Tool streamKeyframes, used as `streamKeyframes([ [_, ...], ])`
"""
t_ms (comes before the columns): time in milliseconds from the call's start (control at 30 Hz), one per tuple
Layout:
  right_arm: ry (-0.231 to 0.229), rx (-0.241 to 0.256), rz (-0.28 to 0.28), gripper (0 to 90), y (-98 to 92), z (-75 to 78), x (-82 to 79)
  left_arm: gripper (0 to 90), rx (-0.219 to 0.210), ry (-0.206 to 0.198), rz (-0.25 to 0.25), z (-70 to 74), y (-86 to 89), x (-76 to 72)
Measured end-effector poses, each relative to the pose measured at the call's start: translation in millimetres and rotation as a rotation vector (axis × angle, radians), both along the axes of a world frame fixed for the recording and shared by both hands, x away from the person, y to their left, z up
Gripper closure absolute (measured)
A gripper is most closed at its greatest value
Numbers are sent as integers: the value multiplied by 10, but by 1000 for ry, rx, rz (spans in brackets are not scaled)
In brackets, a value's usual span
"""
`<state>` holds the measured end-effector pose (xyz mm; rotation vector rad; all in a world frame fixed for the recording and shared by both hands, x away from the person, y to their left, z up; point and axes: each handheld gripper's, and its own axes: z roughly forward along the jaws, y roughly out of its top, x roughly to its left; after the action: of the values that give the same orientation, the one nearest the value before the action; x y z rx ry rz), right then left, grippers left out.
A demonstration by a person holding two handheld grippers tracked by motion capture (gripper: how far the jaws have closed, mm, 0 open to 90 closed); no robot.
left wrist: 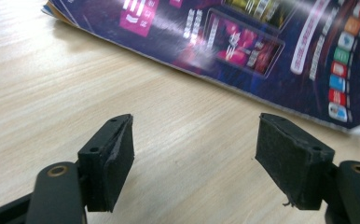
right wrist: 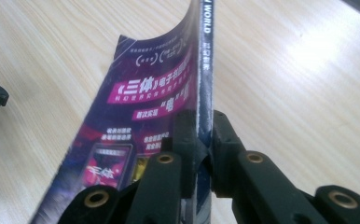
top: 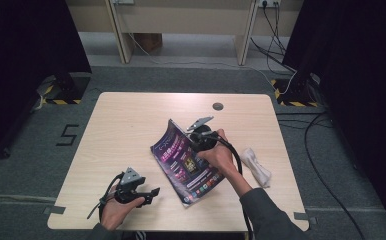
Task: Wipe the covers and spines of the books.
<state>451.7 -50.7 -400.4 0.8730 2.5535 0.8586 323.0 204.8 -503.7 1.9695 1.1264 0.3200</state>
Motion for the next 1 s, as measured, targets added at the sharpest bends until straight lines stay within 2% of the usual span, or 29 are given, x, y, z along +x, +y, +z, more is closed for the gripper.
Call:
streamKeyframes([
  [200,-46,-83,21,842,142,327,37,274,-11,-1,-2,9,13,7],
  [300,-87,-140,30,842,200,511,77,275,-12,0,-1,12,13,8],
  [500,-152,-214,13,842,271,725,165,276,-6,4,-12,-1,-2,3],
  [567,-185,-258,21,842,279,740,194,276,-5,7,-18,-8,-14,0],
  [633,-189,-279,7,842,291,729,210,276,-4,8,-21,-13,-23,0],
  [700,-206,-324,26,841,315,694,202,276,-1,13,-26,-18,-26,-1],
  [767,-201,-336,29,841,332,670,183,275,2,15,-27,-20,-27,1],
  [900,-171,-371,98,841,416,552,65,274,3,21,-29,-34,-40,1],
  [933,-177,-377,114,841,436,551,30,273,5,22,-28,-36,-42,3],
  [1000,-156,-364,128,841,465,542,-38,273,10,22,-28,-43,-40,7],
])
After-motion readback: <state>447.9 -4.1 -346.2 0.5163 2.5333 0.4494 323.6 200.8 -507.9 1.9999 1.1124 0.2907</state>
